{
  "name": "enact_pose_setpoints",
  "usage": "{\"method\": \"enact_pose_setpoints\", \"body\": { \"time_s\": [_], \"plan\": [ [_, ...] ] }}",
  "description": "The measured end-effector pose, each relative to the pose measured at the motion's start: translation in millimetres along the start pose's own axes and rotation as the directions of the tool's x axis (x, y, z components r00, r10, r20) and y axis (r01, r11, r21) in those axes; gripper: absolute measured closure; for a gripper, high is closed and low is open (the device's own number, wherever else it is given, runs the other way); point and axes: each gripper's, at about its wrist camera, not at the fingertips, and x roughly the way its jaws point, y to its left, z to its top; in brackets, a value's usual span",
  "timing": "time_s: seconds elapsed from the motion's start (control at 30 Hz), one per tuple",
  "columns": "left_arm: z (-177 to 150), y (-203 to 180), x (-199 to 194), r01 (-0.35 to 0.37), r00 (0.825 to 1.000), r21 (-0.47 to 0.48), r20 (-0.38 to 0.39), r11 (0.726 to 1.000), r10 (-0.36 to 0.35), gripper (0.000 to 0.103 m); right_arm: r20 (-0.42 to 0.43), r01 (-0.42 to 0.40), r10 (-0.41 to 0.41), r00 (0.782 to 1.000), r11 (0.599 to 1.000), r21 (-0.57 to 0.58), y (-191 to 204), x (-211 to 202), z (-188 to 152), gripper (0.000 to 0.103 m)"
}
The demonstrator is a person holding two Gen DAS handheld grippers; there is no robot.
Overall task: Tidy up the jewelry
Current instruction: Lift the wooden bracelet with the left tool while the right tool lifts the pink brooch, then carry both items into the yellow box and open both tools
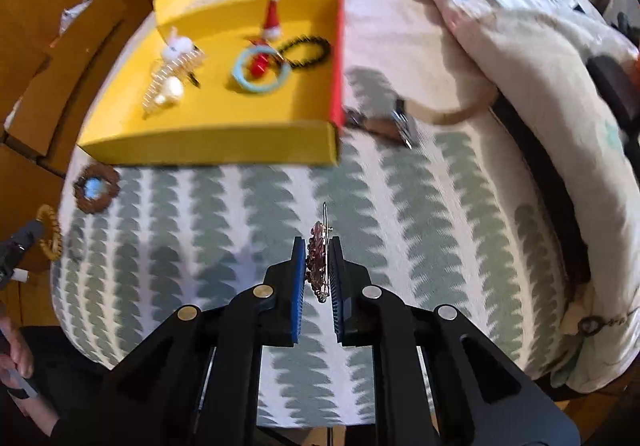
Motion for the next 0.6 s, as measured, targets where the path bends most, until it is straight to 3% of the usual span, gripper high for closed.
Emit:
{"method": "enact_pose_setpoints", "body": {
  "time_s": [0.23, 0.4, 0.6],
  "plan": [
    [43.5, -13.2, 7.7, 0.022, 1.000, 0.009, 0.018, 1.000, -0.022, 0.093, 0.046, -0.088, 0.089, 0.995, 0.996, -0.034, 32.3, 0.1, 56.5, 0.090],
    [85.2, -20.5, 39.2, 0.031, 0.999, 0.003, -0.023, 1.000, -0.031, 0.093, 0.058, -0.159, 0.161, 0.985, 0.987, -0.039, 51.9, 17.0, 103.0, 0.090],
    [135.9, -35.9, 89.6, 0.003, 0.998, 0.013, -0.057, 1.000, -0.002, 0.093, 0.027, -0.184, 0.185, 0.982, 0.982, -0.038, 61.5, 62.3, 160.7, 0.090]
  ]
}}
